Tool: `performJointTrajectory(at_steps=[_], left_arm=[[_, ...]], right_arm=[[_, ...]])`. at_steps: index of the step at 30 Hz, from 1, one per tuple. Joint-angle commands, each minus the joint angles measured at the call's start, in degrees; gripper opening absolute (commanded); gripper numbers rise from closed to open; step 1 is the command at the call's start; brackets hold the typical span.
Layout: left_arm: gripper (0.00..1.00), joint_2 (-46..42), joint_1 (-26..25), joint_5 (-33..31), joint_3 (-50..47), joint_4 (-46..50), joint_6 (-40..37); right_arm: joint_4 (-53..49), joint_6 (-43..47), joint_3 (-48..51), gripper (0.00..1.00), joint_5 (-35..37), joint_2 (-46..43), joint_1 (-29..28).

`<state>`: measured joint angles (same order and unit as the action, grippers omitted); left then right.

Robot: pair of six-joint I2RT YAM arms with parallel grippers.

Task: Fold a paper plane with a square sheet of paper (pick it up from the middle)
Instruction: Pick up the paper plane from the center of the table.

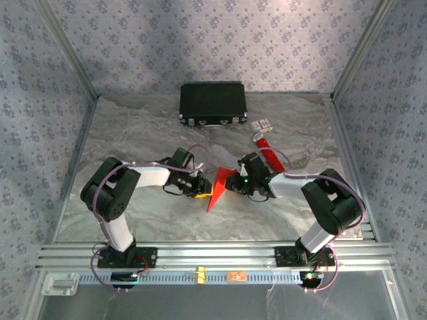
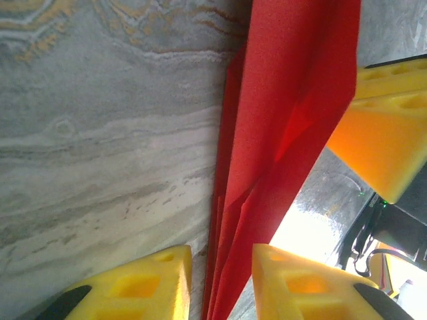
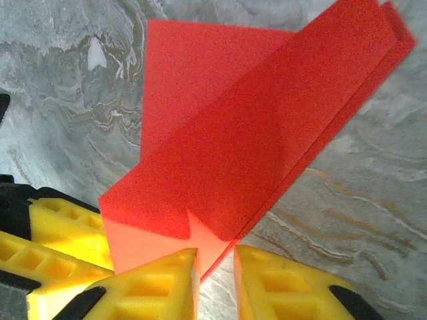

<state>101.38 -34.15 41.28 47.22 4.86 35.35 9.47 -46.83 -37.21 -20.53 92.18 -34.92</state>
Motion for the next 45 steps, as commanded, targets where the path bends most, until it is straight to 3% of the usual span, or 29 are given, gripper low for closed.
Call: performJointTrajectory(at_steps=[1,24,29,45], left_arm=[[0.29,1.43,-0.94,0.39,1.02,1.49,-1.41],[0.13,1.54,-2.64,-2.29,2.65,1.97,-2.03],[0.14,0.83,-2.59,-3.63,1.99,1.16,-1.61],[0.2,2.94,-3.3,2.54,3.31,-0.29,-1.52]], right_arm=[[1.49,-1.67,1.11,0.22,-1.48,1.06,-0.59],[1.93,-2.59,1.7,0.2,-1.37,1.96,-1.38],[1.78,-2.52,1.79,0.2,-1.18,1.86,-1.37],[4.66,-3.51,2.49,0.2,-2.62,3.42,-1.25]])
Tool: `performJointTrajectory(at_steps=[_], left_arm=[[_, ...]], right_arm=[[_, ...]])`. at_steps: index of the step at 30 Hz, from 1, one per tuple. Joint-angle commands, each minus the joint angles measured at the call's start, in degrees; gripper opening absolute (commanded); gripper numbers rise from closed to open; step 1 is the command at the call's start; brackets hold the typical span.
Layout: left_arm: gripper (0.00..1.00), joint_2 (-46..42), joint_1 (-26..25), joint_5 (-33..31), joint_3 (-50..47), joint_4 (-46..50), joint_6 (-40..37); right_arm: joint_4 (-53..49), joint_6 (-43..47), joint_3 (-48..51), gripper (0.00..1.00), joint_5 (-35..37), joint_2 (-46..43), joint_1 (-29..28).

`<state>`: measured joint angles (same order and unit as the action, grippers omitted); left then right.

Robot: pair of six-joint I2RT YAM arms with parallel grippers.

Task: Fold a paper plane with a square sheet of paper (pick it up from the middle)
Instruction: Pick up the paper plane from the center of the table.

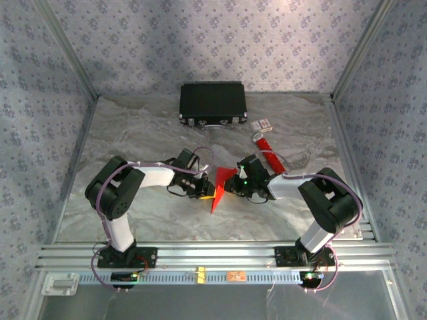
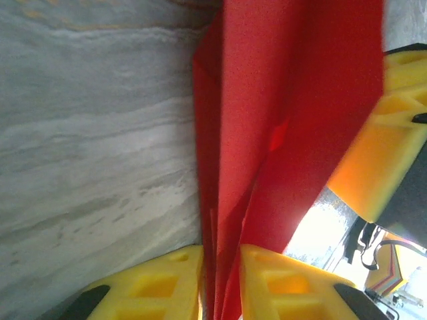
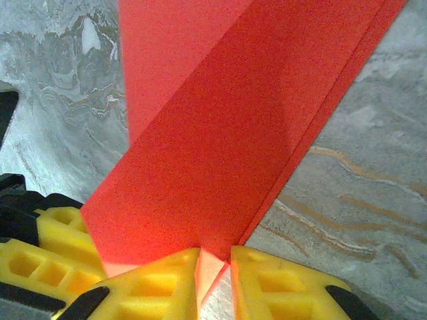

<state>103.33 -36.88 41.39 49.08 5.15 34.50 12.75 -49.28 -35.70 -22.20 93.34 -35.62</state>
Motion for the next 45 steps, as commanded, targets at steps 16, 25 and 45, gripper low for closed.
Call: performJointTrajectory(at_steps=[16,25,45], left_arm=[[0.21,2.33,-1.72,3.09,3.62,2.12,-2.14],[0.09,1.91,-2.34,4.78,3.97,1.27,-1.2],[0.0,-13.44,-3.82,-36.33,8.22,26.71,-3.48]], right_arm=[[4.91,-2.51,2.38,0.2,-2.98,2.92,0.11],[5.09,-2.5,2.58,0.2,-3.02,2.61,0.45],[-10.37,1.04,-0.49,0.21,8.69,-6.02,-1.17]])
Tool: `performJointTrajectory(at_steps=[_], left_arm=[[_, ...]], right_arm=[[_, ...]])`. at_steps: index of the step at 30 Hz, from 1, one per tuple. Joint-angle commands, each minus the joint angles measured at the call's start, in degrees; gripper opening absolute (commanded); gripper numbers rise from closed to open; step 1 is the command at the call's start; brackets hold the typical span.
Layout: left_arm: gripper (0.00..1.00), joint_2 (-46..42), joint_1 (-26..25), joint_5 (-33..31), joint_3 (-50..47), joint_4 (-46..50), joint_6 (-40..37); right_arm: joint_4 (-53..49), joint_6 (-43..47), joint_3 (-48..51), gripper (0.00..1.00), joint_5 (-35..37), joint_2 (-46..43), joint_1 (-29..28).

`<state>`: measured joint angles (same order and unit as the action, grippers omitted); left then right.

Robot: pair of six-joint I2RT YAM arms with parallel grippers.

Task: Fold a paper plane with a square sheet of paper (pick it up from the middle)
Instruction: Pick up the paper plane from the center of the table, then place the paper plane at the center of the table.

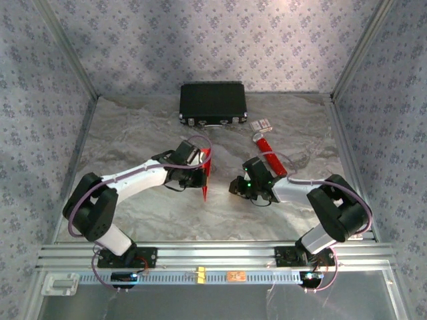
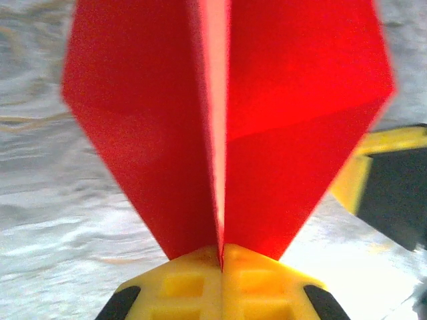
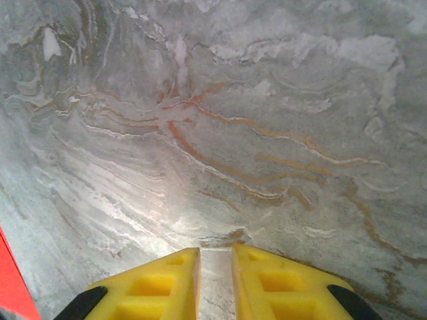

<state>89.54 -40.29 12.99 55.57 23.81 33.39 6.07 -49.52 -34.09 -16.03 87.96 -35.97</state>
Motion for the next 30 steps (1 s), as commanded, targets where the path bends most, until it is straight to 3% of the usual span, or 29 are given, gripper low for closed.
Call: performJointTrajectory(at_steps=[1,30], left_arm=[[0.0,0.63,-0.43,-8.9,1.91,8.7,-2.71],[0.05,6.75,-1.52,-6.11,3.05,9.02,-2.8]], right_arm=[[-4.07,1.43,-2.65,0.21,2.79,-0.44,-1.05],[-3.34,2.29,-3.49,0.23,1.78,-3.06,-1.26]])
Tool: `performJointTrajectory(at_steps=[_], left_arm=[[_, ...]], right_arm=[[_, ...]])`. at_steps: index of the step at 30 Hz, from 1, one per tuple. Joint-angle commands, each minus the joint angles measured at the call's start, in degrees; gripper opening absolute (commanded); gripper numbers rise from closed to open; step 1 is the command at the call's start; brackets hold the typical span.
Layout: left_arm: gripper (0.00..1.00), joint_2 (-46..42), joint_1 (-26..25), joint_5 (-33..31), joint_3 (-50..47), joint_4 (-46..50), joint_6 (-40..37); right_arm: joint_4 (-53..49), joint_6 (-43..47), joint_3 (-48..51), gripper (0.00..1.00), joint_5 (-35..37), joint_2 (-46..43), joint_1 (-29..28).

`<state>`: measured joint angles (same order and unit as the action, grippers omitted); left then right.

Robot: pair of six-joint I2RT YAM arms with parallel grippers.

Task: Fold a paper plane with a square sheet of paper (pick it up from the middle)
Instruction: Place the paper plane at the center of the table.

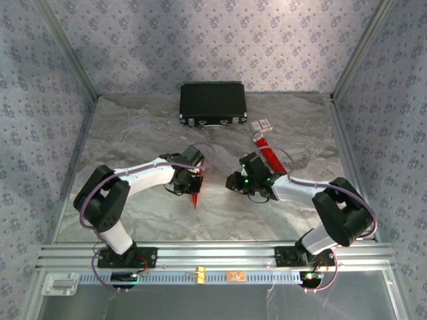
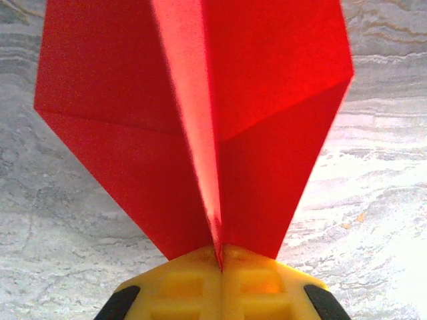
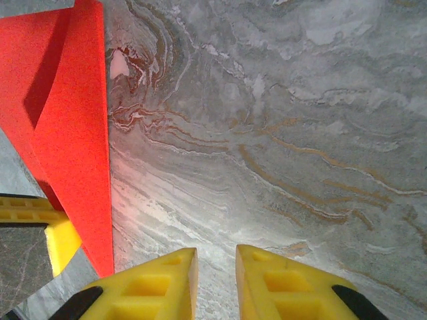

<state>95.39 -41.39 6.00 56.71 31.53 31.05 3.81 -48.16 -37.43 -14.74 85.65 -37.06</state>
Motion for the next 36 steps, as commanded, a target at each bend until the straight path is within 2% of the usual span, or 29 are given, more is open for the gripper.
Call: performJointTrajectory(at_steps=[1,11,23,36], left_arm=[[0.06,1.1,-0.37,0.88,2.13,1.5,-0.47],[0.13,3.47,-0.84,1.34,4.85,3.26,-0.99],[0.16,5.23,-2.17,0.95,5.85,3.6,-1.08],[0.17,8.27,-4.13,-3.63,8.14,5.86,-1.96]], right_arm=[[-1.01,0.92,-0.14,0.23,0.49,-0.72,-0.22],[-0.43,0.96,-0.09,0.24,-0.77,0.0,-0.09],[-0.68,1.32,-0.09,0.24,-1.35,0.02,-0.03],[-0.87,1.41,0.24,0.24,-1.28,-0.43,0.36]])
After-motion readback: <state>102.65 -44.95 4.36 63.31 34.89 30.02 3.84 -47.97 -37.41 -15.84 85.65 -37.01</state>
